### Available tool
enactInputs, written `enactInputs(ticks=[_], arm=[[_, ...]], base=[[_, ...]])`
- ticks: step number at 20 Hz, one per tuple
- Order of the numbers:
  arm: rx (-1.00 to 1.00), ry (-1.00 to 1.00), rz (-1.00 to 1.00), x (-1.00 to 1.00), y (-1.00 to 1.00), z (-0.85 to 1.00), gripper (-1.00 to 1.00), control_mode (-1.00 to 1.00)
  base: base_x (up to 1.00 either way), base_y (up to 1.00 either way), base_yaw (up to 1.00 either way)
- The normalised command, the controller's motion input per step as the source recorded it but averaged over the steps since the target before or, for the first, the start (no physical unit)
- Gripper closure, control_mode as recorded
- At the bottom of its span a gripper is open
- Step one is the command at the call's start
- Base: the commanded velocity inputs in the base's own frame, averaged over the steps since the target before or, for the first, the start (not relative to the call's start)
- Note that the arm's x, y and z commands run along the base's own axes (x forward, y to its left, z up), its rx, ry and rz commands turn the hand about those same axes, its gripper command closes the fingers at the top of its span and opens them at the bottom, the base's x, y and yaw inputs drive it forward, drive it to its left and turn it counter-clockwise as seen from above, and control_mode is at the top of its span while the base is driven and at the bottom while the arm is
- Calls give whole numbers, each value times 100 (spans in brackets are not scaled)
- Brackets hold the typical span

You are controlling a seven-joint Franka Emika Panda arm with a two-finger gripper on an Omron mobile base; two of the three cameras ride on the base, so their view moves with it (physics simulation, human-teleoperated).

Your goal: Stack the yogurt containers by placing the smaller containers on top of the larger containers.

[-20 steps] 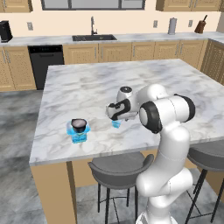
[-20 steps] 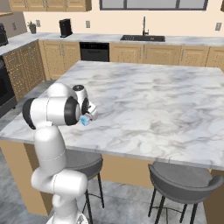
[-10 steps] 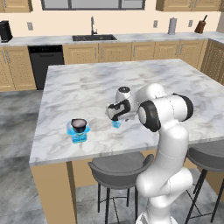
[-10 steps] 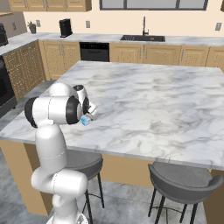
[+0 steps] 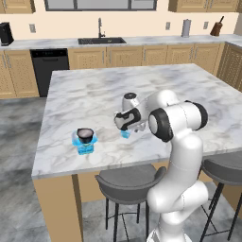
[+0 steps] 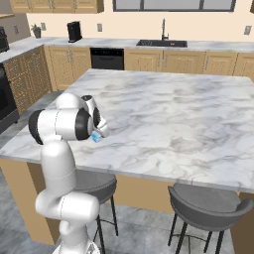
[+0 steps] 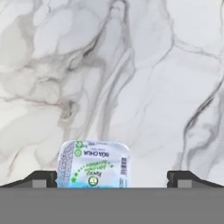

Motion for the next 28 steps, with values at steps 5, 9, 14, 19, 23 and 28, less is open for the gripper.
enactInputs(ticks=[5, 9, 14, 19, 23, 28], arm=[[0, 2, -7, 11, 5, -6, -100, -100], [-3, 1, -1, 22, 10, -7, -100, -100], [-4, 2, 0, 21, 0, -21, -100, -100], [-6, 6, 0, 4, 0, -36, -100, -100], [-5, 5, 0, 6, 0, -26, -100, -100], [-4, 4, 0, 2, 0, -21, -100, -100]], base=[[0, 0, 0], [0, 0, 0], [0, 0, 0], [0, 0, 0], [0, 0, 0], [0, 0, 0]])
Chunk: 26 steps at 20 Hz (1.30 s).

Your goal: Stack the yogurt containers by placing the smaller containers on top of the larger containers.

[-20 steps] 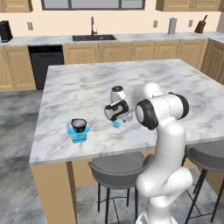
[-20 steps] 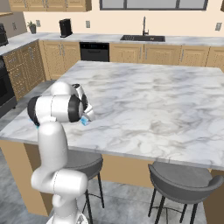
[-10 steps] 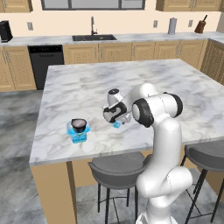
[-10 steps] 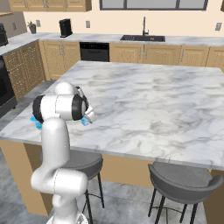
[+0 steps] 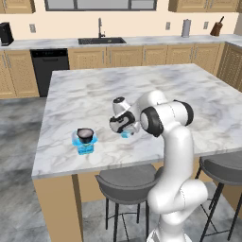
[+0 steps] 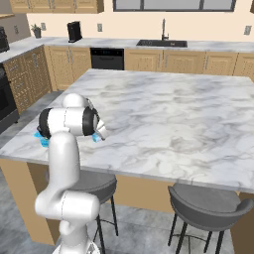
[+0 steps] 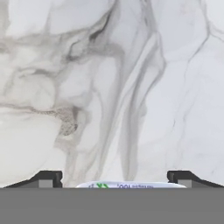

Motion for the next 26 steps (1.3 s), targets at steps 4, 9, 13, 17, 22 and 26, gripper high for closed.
enactInputs(ticks=[4, 9, 13, 17, 22, 26], arm=[[-5, 3, 0, 2, 0, -18, 100, -100], [-2, 0, -1, 0, 0, -7, 100, -100], [0, 0, -1, 0, -3, 0, 100, -100], [0, 0, -3, -8, -8, 17, 100, -100], [0, 0, -5, -3, -2, 22, 100, -100], [1, 0, -6, -6, 0, 27, 100, -100]], base=[[0, 0, 0], [0, 0, 0], [0, 0, 0], [0, 0, 0], [0, 0, 0], [0, 0, 0]])
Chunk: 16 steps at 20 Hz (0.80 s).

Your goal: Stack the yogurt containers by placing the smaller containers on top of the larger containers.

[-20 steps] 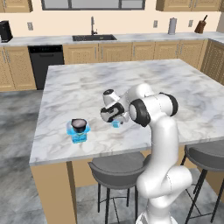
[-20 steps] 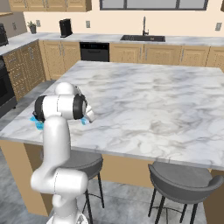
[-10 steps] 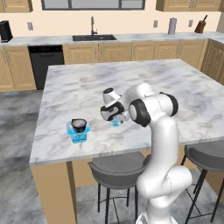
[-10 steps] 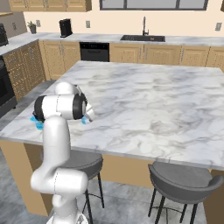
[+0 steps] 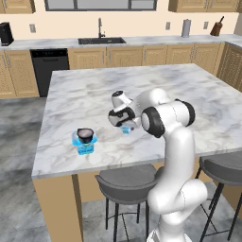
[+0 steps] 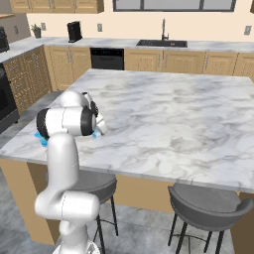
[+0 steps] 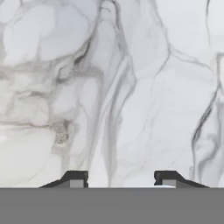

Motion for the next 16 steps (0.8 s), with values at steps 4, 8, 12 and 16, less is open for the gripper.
enactInputs(ticks=[4, 8, 12, 16], arm=[[9, -3, -1, -30, -2, 46, 100, -100], [11, -3, 0, -40, 0, 63, 100, -100], [11, -5, 0, -53, 0, 65, 100, -100], [9, -6, 0, -49, 0, 66, 100, -100]], base=[[0, 0, 0], [0, 0, 0], [0, 0, 0], [0, 0, 0]])
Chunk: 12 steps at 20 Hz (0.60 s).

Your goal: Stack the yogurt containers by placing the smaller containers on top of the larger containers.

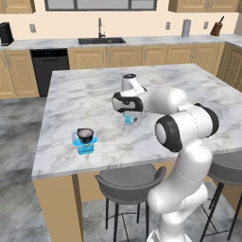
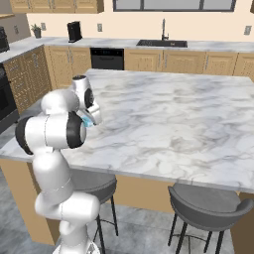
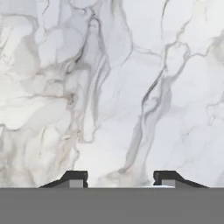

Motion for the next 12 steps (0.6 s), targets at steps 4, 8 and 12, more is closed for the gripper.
enactInputs(ticks=[4, 8, 12], arm=[[9, -3, 0, -42, 0, 55, 100, -100], [9, 0, 0, -33, 1, 53, 100, -100], [6, 0, 0, -30, 8, 49, 100, -100]], base=[[0, 0, 0], [0, 0, 0], [0, 0, 0]])
